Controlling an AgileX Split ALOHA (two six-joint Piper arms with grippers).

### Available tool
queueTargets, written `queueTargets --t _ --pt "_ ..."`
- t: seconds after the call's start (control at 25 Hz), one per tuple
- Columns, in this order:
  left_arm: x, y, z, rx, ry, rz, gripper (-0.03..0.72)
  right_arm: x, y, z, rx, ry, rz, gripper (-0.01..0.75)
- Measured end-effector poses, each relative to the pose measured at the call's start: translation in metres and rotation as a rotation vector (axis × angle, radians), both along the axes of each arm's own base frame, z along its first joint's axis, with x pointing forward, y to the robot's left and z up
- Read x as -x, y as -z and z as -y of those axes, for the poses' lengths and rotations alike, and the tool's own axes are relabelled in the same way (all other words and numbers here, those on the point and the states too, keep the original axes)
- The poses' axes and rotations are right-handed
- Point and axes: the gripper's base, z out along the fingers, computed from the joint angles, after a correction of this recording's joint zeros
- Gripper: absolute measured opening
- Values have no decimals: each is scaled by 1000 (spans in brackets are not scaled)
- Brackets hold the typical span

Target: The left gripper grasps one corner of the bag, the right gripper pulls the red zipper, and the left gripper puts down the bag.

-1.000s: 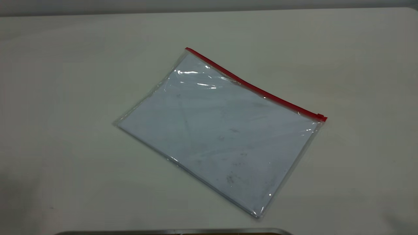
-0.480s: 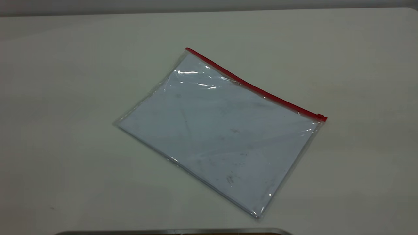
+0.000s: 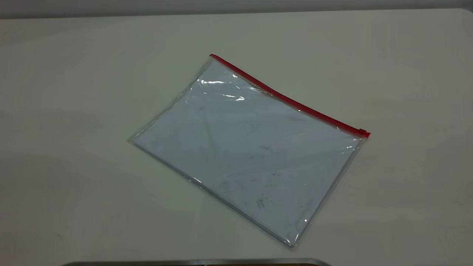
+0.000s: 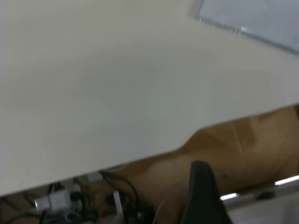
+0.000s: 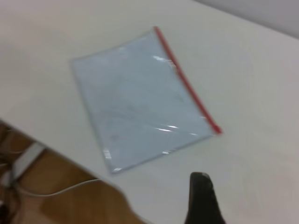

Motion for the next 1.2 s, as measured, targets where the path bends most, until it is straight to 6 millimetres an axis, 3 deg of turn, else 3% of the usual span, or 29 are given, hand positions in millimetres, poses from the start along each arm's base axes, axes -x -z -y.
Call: queueTargets --t 0.16,0.36,1.2 --pt "-2 14 0 -7 -1 -38 567 2 10 7 35 73 12 533" --pt "-3 17 1 -5 -1 -30 567 -6 28 12 83 115 -46 533" --pt "-5 17 -5 -34 -71 -16 567 -9 28 13 68 148 -31 533"
